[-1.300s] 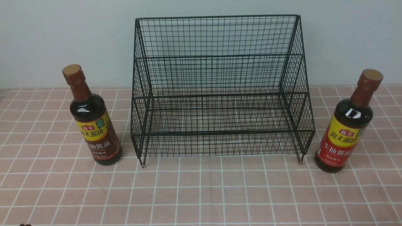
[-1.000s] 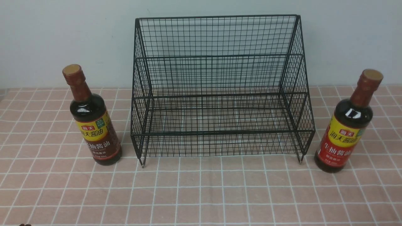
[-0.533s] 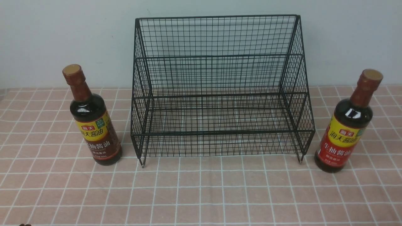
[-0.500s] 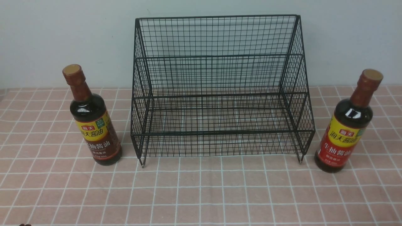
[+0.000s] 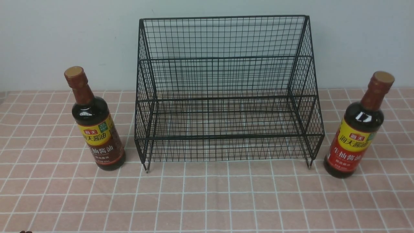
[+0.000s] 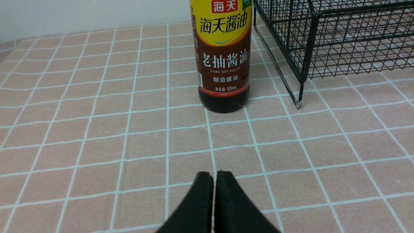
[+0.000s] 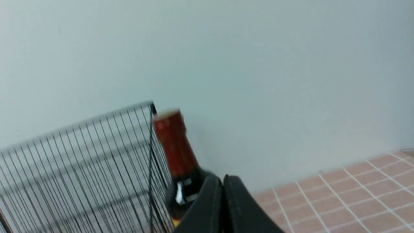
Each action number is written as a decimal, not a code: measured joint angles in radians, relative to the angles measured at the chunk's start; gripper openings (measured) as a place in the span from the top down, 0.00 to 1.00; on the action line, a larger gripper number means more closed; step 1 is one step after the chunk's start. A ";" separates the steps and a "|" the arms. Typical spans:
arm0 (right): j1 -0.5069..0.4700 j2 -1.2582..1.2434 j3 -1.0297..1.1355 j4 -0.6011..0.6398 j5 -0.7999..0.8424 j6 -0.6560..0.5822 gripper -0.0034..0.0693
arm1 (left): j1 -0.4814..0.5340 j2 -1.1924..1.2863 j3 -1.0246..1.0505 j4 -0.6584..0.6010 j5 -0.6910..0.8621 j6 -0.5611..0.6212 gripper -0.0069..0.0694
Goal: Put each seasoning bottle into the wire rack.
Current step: Use the right arm to grab the condiment bottle closest to it
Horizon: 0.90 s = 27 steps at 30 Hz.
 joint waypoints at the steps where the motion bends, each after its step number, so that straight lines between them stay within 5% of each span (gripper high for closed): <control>1: 0.000 0.000 0.000 0.000 0.000 0.000 0.97 | 0.000 0.000 0.000 0.000 0.000 0.000 0.92; 9: 0.000 0.003 -0.001 -0.069 -0.122 0.180 0.97 | 0.000 0.000 0.000 0.000 0.000 0.000 0.92; 18: 0.003 0.352 -0.279 -0.412 -0.176 0.310 0.96 | 0.000 0.000 0.000 0.000 0.000 0.000 0.92; 23: 0.034 0.637 -0.404 -0.481 -0.247 0.307 0.88 | 0.000 0.000 0.000 0.000 0.000 0.000 0.92; 27: 0.088 0.861 -0.494 -0.510 -0.311 0.261 0.72 | 0.000 0.000 0.000 0.000 0.000 0.000 0.92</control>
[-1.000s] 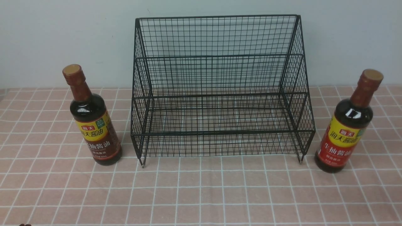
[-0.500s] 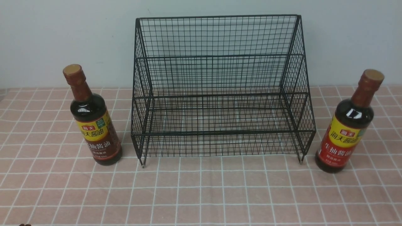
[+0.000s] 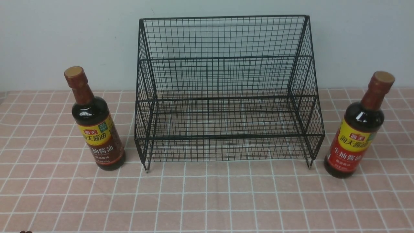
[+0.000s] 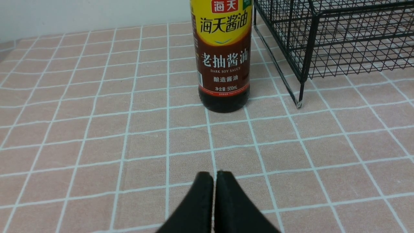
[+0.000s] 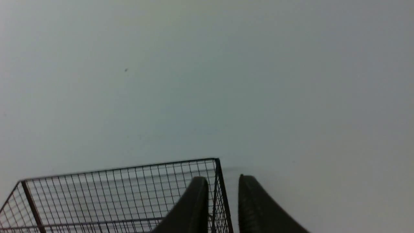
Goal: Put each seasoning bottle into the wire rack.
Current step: Use the right arm to grab the condiment bottle closest to it
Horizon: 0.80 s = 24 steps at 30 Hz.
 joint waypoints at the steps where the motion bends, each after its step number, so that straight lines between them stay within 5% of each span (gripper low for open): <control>1: 0.010 0.052 -0.020 0.000 -0.015 -0.020 0.67 | 0.000 0.000 0.000 0.000 0.000 0.000 0.92; 9: 0.022 0.364 -0.128 0.051 -0.073 -0.155 0.31 | 0.000 0.000 0.000 0.000 0.000 0.000 0.92; 15: 0.022 0.496 -0.131 0.103 -0.077 -0.204 0.23 | 0.000 0.000 0.000 0.000 0.000 0.000 0.92; 20: 0.022 0.558 -0.131 0.108 -0.073 -0.213 0.32 | 0.000 0.000 0.000 0.000 0.000 0.000 0.92; 22: 0.022 0.569 -0.131 0.109 -0.062 -0.217 0.44 | 0.000 0.000 0.000 0.000 0.000 0.000 0.92; 23: 0.022 0.572 -0.131 0.101 -0.057 -0.245 0.59 | 0.000 0.000 0.000 0.000 0.000 0.000 0.92; 24: 0.022 0.566 -0.131 0.103 -0.051 -0.257 0.60 | 0.000 0.000 0.000 0.000 0.000 0.000 0.92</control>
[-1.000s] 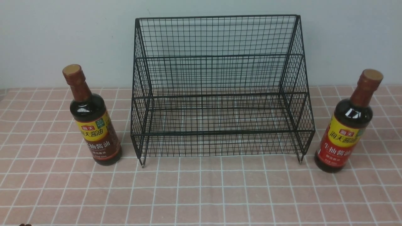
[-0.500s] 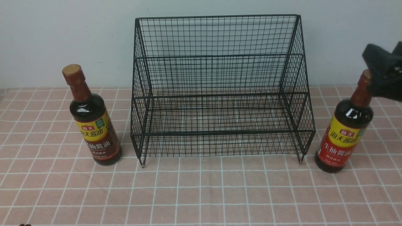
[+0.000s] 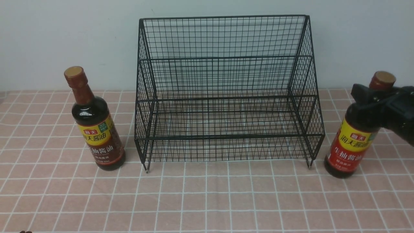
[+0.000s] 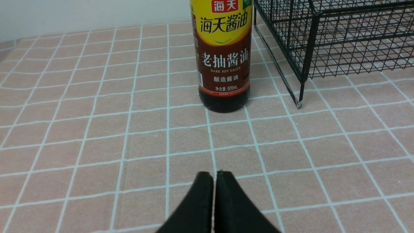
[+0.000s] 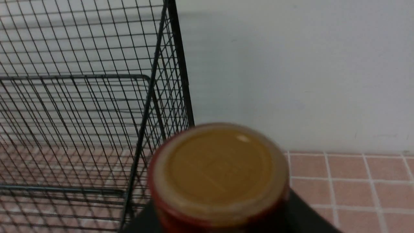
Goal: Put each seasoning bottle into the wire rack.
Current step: Use the right arm to grab the condiment bottle closest to it, then use the right arm to put the condiment bottle back on the shelf
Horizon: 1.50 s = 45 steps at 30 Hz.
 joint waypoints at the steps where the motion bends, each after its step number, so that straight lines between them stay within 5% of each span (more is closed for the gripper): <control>1: 0.000 -0.011 0.000 -0.001 0.015 -0.010 0.59 | 0.000 0.000 0.000 0.000 0.000 0.000 0.92; 10: 0.001 -0.259 -0.047 -0.026 0.180 -0.043 0.59 | 0.000 0.000 0.000 0.000 0.000 0.000 0.92; 17: 0.049 -0.363 -0.203 -0.206 0.117 0.146 0.59 | 0.000 0.000 0.000 0.000 0.000 0.000 0.92; 24: 0.156 -0.223 -0.347 -0.432 0.116 0.289 0.59 | 0.000 0.000 0.000 0.000 0.000 0.000 0.92; 45: 0.194 0.234 -0.623 -0.453 0.041 0.285 0.59 | 0.000 0.000 0.000 0.000 0.000 -0.001 0.92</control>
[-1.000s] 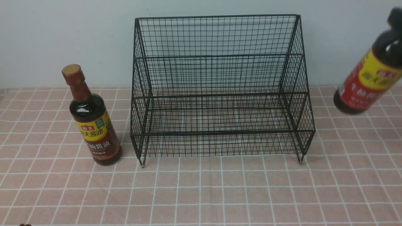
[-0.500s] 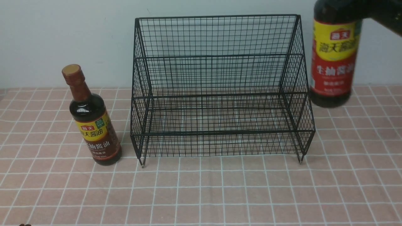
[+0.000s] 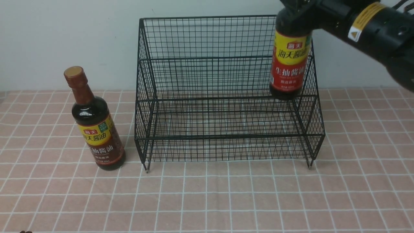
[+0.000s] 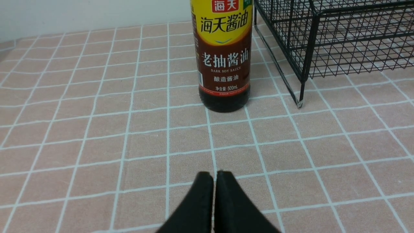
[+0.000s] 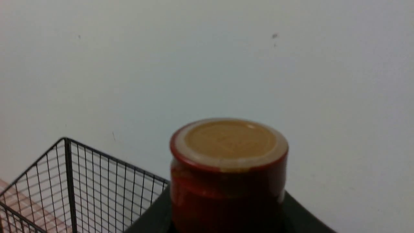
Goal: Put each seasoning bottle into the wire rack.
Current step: Use the right arm to put the condiment bottle back on the shelf
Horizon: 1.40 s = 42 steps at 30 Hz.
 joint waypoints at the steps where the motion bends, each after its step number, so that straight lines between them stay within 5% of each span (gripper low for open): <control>1: 0.000 0.010 0.000 -0.001 0.001 0.005 0.59 | 0.000 0.000 0.000 0.000 0.000 0.000 0.92; 15: 0.000 0.091 0.017 -0.160 -0.003 0.318 0.59 | 0.000 0.000 0.000 0.000 0.000 0.000 0.92; 27: 0.000 0.090 0.097 -0.081 -0.028 0.146 0.59 | 0.000 0.000 0.000 0.000 0.000 0.000 0.92; 35: 0.000 0.064 0.098 -0.062 -0.062 0.125 0.37 | 0.000 0.000 0.000 0.000 0.000 0.000 0.92; 42: 0.000 -0.071 0.098 -0.062 0.030 0.125 0.31 | 0.000 0.000 0.000 0.000 0.000 0.000 0.92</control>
